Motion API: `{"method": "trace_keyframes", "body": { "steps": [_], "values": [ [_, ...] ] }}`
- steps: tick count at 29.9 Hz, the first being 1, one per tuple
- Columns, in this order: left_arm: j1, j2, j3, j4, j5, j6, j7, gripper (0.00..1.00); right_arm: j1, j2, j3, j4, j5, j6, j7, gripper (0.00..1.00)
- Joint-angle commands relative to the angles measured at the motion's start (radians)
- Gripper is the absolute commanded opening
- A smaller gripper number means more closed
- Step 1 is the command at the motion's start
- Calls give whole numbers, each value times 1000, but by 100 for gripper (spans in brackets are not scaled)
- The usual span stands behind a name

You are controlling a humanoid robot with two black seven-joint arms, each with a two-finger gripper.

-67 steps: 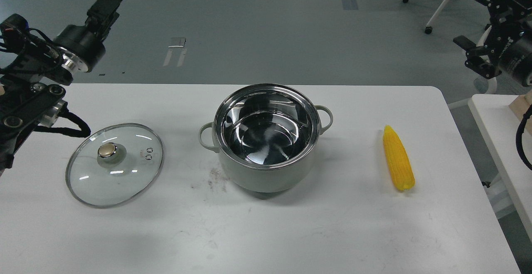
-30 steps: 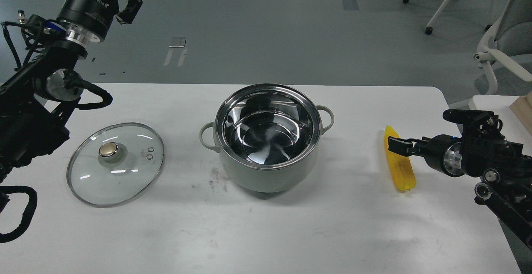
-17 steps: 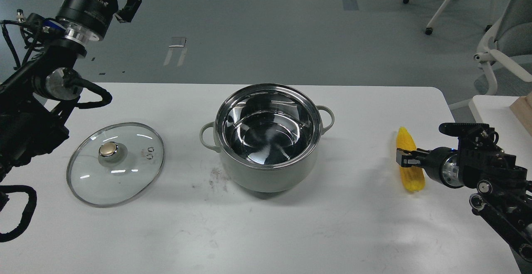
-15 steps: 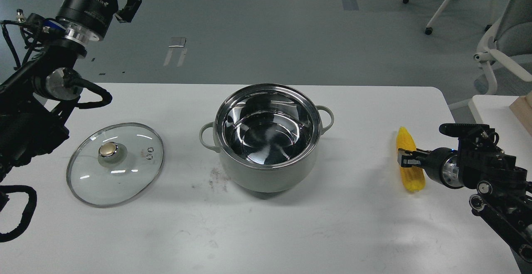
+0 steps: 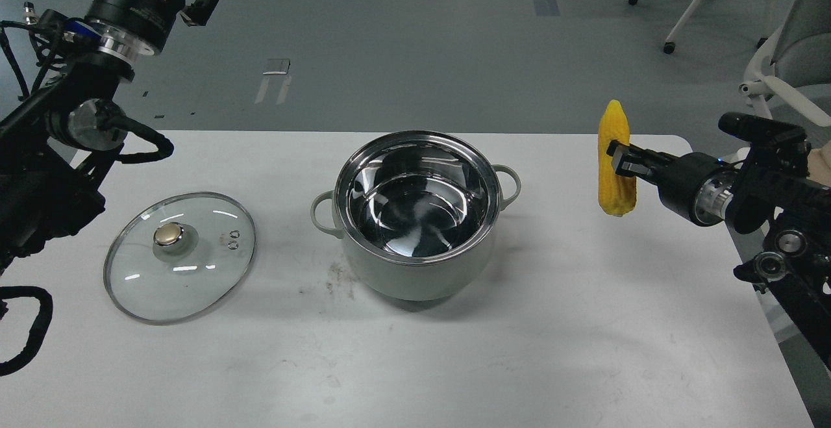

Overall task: Open pot and put corn in
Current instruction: 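Lift the corn and carry it over the open pot, then release the corn into the pot and raise the right arm away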

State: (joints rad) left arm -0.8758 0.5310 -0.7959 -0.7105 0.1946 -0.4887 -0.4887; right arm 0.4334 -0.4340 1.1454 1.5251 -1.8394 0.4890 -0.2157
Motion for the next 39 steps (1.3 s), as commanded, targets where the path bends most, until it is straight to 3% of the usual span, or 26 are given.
{"method": "trace_keyframes", "body": {
  "steps": [1,6,14,17,19,26,30,39],
  "values": [
    [1,6,0,-4,0,0,0,98,39,137,-29,72,11,0,-8,0],
    [1,40,0,-23,0,0,0,98,96,300,-128,47,0,0,-13,0],
    [4,63,-2,-24,0,0,0,98,203,394,-296,-138,-1,0,-13,4],
    [6,63,-2,-24,0,0,0,98,229,406,-325,-169,-1,0,-13,17],
    [5,63,-2,-24,0,0,0,98,235,402,-351,-174,-1,0,-14,36],
    [6,61,-2,-24,0,0,0,98,222,399,-355,-175,-3,0,-14,47],
    [6,60,-2,-26,0,0,0,98,223,397,-349,-172,0,0,-13,100],
    [4,60,-2,-24,0,0,0,98,287,374,-271,-123,3,0,-13,100]
  ]
}}
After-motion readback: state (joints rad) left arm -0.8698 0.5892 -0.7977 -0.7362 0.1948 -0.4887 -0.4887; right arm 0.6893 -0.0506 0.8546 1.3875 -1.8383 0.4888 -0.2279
